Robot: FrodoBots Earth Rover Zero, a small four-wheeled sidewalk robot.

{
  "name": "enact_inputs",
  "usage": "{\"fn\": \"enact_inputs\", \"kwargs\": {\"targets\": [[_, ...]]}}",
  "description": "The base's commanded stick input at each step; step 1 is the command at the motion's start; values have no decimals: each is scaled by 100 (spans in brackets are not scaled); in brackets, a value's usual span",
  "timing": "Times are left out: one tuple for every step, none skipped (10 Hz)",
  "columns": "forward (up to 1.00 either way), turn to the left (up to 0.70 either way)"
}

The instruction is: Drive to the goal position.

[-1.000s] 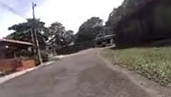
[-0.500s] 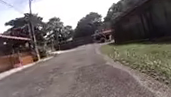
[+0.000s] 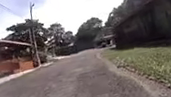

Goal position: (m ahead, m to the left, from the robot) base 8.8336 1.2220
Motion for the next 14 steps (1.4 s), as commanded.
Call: {"fn": "enact_inputs", "kwargs": {"targets": [[50,0],[50,0],[50,0],[50,0],[50,0],[50,0],[50,0],[50,0],[50,0],[50,0],[50,0],[50,0],[50,0],[50,4]]}}
